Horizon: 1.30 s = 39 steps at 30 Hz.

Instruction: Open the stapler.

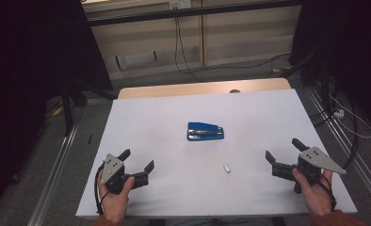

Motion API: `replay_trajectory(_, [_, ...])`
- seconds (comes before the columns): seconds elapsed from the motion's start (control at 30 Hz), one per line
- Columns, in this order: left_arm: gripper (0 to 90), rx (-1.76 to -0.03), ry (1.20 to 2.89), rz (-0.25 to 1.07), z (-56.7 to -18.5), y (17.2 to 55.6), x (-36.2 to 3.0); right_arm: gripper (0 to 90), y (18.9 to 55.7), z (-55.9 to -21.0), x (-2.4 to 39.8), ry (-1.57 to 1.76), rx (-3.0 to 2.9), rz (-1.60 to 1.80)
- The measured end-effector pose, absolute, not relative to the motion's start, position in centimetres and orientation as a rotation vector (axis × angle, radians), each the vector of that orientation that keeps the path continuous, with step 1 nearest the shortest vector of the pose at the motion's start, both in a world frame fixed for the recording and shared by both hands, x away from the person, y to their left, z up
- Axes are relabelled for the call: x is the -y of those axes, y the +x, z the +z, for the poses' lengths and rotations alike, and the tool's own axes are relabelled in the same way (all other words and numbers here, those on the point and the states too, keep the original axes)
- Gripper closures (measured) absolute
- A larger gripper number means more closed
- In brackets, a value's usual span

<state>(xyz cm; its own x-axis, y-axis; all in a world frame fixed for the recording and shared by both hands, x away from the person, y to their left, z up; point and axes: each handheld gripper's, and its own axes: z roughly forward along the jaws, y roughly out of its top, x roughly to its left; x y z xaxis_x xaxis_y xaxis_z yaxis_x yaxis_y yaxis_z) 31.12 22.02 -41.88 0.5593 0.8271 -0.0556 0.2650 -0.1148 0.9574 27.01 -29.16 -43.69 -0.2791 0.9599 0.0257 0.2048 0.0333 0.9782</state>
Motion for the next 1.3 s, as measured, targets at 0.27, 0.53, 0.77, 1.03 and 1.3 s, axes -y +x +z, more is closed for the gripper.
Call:
replay_trajectory(0.27, [4.8, -0.906, 1.705, 0.617, -41.8, 31.1, -22.0, 0.0, 27.2, -43.8, 28.6, 1.162, -1.631, 1.311])
replay_trajectory(0.53, [4.8, -0.925, 1.749, 0.627, -42.1, 31.4, -21.9, 0.0, 27.4, -43.9, 28.0, 1.134, -1.674, 1.334])
replay_trajectory(0.77, [5.3, -0.909, 1.76, 0.614, -42.1, 31.2, -21.8, 0.5, 27.4, -43.8, 27.5, 1.077, -1.752, 1.337])
replay_trajectory(1.03, [7.3, -0.882, 1.781, 0.529, -41.9, 31.5, -21.8, 1.8, 27.6, -43.7, 26.6, 1.095, -1.806, 1.368])
replay_trajectory(1.3, [6.7, -0.839, 1.789, 0.5, -41.8, 31.6, -21.2, 1.9, 28.0, -43.5, 25.8, 1.038, -1.81, 1.407])
